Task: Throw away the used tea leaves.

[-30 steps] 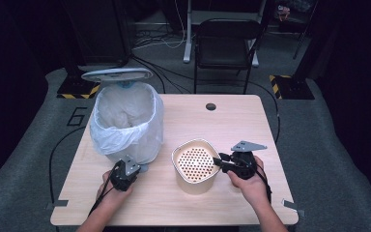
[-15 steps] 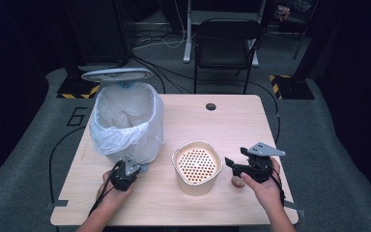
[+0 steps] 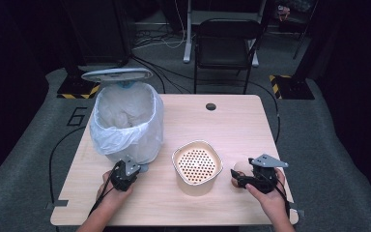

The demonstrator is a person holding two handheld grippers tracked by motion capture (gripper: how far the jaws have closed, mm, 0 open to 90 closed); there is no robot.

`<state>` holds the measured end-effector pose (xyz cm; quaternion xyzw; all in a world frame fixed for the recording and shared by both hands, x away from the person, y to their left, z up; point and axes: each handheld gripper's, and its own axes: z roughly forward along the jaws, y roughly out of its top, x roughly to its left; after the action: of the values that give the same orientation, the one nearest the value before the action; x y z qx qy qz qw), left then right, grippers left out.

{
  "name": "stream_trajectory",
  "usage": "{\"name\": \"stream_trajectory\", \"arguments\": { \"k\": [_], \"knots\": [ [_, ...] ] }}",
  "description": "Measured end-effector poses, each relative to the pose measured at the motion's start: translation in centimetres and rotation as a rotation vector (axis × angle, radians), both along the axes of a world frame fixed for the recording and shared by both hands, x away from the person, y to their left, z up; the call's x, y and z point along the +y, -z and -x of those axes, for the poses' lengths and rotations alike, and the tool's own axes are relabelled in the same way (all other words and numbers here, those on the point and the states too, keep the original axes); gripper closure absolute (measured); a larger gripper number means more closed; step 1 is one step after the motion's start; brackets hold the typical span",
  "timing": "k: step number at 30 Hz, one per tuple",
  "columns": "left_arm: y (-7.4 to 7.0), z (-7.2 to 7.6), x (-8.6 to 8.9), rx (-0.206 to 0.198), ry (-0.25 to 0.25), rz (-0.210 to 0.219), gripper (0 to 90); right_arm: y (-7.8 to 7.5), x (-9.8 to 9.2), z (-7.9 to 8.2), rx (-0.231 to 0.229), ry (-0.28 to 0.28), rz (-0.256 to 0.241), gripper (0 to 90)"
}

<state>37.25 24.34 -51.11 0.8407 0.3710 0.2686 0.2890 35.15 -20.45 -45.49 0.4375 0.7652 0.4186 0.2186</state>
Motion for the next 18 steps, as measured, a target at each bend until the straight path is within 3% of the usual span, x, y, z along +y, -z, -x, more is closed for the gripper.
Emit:
{"name": "stream_trajectory", "arguments": {
  "k": [18],
  "knots": [
    [0.0,0.0,0.0,0.003,0.0,0.002,90.0,2.9,-0.1,-0.2,0.037,0.001,0.062,22.4]
  ]
}}
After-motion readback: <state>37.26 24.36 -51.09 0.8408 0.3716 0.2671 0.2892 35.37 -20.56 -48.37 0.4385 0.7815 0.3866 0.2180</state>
